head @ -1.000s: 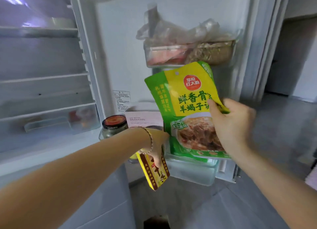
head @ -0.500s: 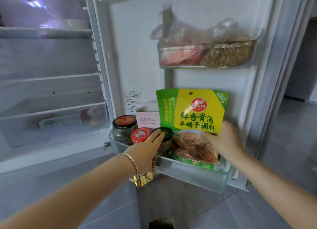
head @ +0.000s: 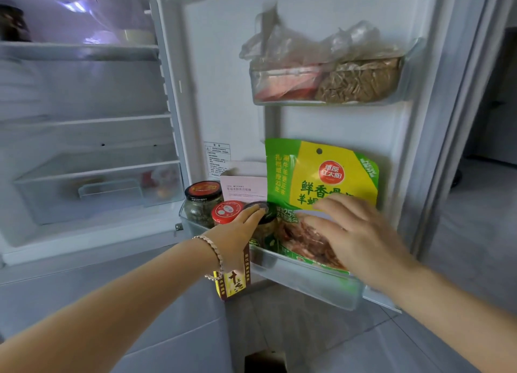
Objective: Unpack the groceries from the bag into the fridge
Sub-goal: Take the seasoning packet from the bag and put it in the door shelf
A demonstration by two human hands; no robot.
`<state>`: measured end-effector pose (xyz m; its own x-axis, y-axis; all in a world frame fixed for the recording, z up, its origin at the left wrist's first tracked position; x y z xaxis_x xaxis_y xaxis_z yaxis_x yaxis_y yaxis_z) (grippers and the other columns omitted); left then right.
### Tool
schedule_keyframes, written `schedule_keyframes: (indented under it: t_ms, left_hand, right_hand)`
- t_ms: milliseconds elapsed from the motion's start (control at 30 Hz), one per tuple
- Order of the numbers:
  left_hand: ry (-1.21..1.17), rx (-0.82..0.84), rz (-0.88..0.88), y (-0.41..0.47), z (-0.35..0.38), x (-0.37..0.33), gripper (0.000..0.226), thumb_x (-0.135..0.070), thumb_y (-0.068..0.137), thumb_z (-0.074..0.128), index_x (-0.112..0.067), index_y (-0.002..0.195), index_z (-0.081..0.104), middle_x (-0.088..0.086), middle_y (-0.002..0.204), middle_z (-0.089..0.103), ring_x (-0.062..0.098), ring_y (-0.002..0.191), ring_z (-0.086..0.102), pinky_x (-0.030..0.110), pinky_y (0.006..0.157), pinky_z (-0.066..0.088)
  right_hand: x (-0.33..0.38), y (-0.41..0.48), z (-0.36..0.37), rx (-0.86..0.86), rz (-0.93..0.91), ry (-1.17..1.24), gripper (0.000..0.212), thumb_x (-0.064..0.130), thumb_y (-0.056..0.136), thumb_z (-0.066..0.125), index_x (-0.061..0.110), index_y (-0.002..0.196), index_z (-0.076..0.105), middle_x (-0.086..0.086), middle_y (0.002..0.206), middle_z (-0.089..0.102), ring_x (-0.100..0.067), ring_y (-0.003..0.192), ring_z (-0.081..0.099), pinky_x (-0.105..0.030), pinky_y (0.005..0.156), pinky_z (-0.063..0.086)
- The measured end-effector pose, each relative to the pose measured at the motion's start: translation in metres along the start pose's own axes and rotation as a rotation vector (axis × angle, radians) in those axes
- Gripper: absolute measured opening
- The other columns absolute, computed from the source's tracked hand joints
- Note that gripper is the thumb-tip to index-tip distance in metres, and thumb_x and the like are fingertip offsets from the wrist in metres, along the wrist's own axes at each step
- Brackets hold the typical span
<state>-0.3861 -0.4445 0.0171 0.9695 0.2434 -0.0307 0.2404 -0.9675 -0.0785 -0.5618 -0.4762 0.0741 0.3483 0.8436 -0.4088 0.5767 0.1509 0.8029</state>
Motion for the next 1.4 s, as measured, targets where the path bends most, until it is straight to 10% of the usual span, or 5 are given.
schedule_keyframes:
  t_ms: [200, 433, 700, 900, 1400]
  left_hand:
    - [-0.073, -0.046, 0.035, -0.011, -0.015, 0.002, 0.102, -0.020, 0.074, 0.076, -0.028, 0.149, 0.008, -0.008, 0.155, 0.008, 0.018, 0.131, 0.039, 0.029, 0.100, 0.045]
    - [-0.251, -0.357, 0.090, -0.058, -0.078, -0.021, 0.064, -0.029, 0.065, 0.082, -0.035, 0.118, 0.046, -0.011, 0.093, 0.062, 0.006, 0.078, 0.061, 0.019, 0.071, 0.053]
    - [-0.535, -0.884, 0.350, -0.079, -0.099, -0.051, 0.047, -0.045, 0.075, 0.062, -0.029, 0.117, 0.050, -0.025, 0.105, 0.050, 0.000, 0.088, 0.060, 0.004, 0.075, 0.046]
    - [-0.239, -0.618, -0.006, -0.022, -0.039, -0.017, 0.052, -0.032, 0.090, 0.056, -0.019, 0.138, 0.041, -0.002, 0.151, 0.030, 0.022, 0.130, 0.042, 0.036, 0.109, 0.034]
    - [-0.097, -0.401, -0.009, 0.003, 0.000, -0.010, 0.054, -0.028, 0.098, 0.040, -0.024, 0.148, 0.019, -0.006, 0.156, 0.017, 0.012, 0.144, 0.009, 0.029, 0.116, 0.017]
  right_hand:
    - [-0.028, -0.019, 0.052, 0.763, 0.180, 0.073, 0.037, 0.020, 0.074, 0.076, 0.022, 0.110, 0.069, 0.000, 0.136, 0.054, -0.019, 0.131, 0.044, -0.035, 0.107, 0.036]
    - [0.020, -0.003, 0.026, 0.672, 0.470, 0.841, 0.067, 0.048, 0.076, 0.069, 0.040, 0.134, 0.037, 0.039, 0.105, 0.035, 0.029, 0.088, 0.036, 0.006, 0.079, 0.030]
    - [-0.007, -0.005, 0.018, 0.407, 0.735, 1.110, 0.039, 0.019, 0.081, 0.069, 0.039, 0.103, 0.044, 0.013, 0.099, 0.065, -0.008, 0.091, 0.067, -0.033, 0.081, 0.056]
    - [-0.055, -0.032, 0.020, 0.215, 0.874, 0.990, 0.102, 0.003, 0.077, 0.072, 0.068, 0.122, 0.009, 0.004, 0.141, 0.042, -0.015, 0.115, 0.057, -0.042, 0.095, 0.048]
    - [-0.040, -0.042, 0.037, 0.681, 0.514, -0.066, 0.043, 0.028, 0.056, 0.089, 0.006, 0.086, 0.068, -0.008, 0.087, 0.063, -0.028, 0.084, 0.060, -0.034, 0.053, 0.052]
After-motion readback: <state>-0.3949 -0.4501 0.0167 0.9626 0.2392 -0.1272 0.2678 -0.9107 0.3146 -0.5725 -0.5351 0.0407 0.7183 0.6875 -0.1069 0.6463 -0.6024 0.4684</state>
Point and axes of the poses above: each hand's wrist, its own y-axis towards the middle knuckle, its own z-axis out of the palm, x = y × z, the point moved 7 cm from there along y, towards the middle knuckle
